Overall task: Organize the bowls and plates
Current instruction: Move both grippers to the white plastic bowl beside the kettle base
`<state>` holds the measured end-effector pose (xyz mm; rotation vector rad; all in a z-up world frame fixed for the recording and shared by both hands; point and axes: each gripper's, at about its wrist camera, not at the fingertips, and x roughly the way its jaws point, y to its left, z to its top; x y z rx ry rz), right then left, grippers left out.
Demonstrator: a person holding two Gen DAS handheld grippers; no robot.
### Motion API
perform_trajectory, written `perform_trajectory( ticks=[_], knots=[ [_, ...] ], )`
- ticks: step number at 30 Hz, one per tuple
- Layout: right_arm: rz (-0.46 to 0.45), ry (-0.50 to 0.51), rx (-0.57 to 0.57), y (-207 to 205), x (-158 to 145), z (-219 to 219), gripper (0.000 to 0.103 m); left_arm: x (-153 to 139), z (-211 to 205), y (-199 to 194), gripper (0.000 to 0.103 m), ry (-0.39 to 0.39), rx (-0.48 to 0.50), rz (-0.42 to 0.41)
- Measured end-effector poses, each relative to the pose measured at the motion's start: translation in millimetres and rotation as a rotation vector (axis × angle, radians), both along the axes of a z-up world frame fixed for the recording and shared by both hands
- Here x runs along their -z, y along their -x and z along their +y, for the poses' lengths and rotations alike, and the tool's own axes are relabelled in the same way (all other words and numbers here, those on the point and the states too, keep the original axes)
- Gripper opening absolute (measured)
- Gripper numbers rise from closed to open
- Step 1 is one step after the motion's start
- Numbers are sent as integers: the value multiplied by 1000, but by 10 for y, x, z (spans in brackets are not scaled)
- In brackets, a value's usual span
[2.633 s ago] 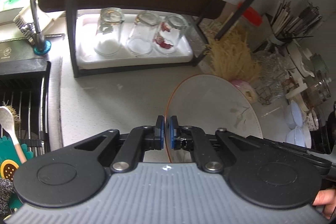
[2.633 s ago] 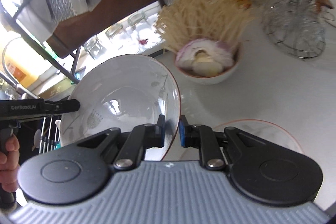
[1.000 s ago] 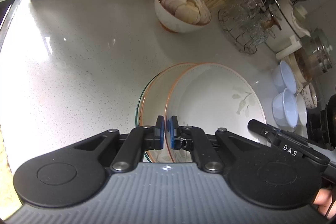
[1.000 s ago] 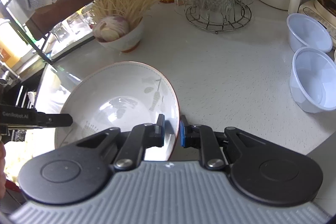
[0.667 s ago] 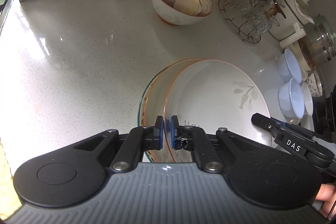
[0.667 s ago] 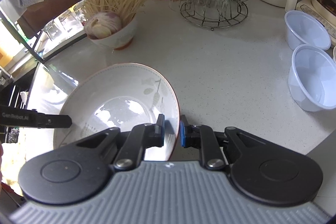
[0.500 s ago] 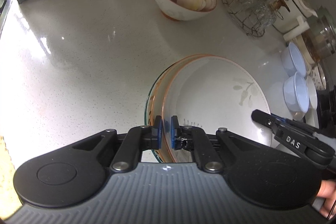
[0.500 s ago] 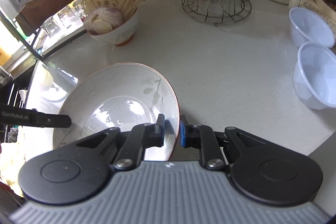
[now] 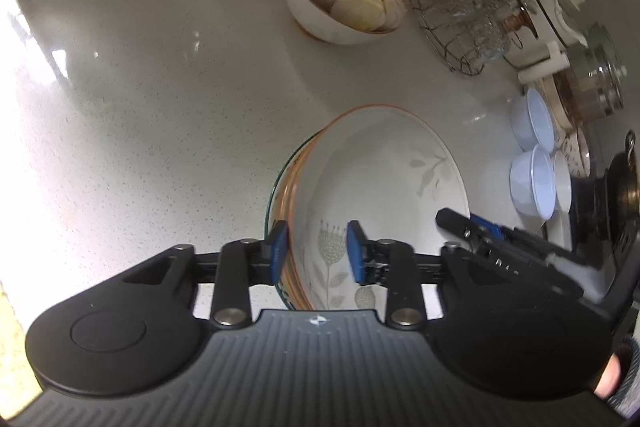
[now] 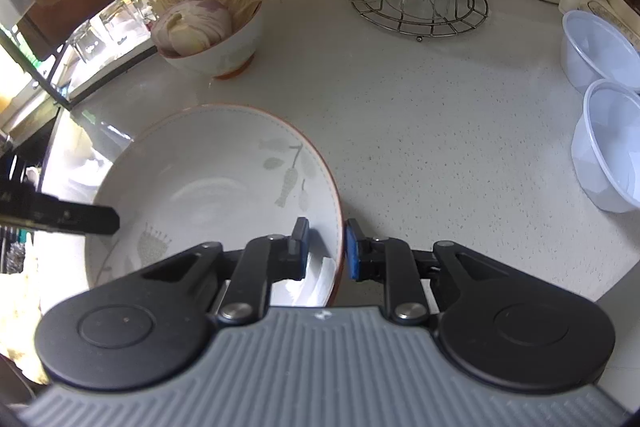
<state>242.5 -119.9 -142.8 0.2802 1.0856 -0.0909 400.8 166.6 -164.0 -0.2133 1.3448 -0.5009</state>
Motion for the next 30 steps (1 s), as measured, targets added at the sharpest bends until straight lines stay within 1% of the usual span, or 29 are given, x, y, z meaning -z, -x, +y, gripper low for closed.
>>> perform_trajectory(
  ticks=[2, 4, 6, 9, 12, 17, 25, 27, 30],
  knots=[
    [0, -22, 19, -3, 4, -29, 22, -26, -5, 18, 44, -12, 19, -20],
    [3, -29, 30, -6, 6, -35, 21, -49, 15, 48, 46, -5, 28, -29],
    [-3, -23, 41, -1, -14, -22, 22, -104, 27, 73, 46, -22, 23, -57],
    [-47, 0, 59, 31, -121, -1, 22, -208, 26, 82, 46, -4, 22, -113],
    [-98, 29, 73, 46, -281, 8, 22, -357, 9, 75, 46, -9, 23, -188],
    [-182, 67, 111, 73, -604, -7, 22, -632, -44, 59, 46, 5, 43, -293],
    [-304, 72, 188, 244, -1159, 22, 23, -1085, -99, 153, 46, 61, 88, -440],
    [-322, 69, 196, 282, -1245, 39, 23, -1125, -87, 201, 46, 59, 97, -456],
    [-353, 86, 166, 322, -1358, 40, 22, -1159, -103, 266, 46, 54, 92, -462]
  ],
)
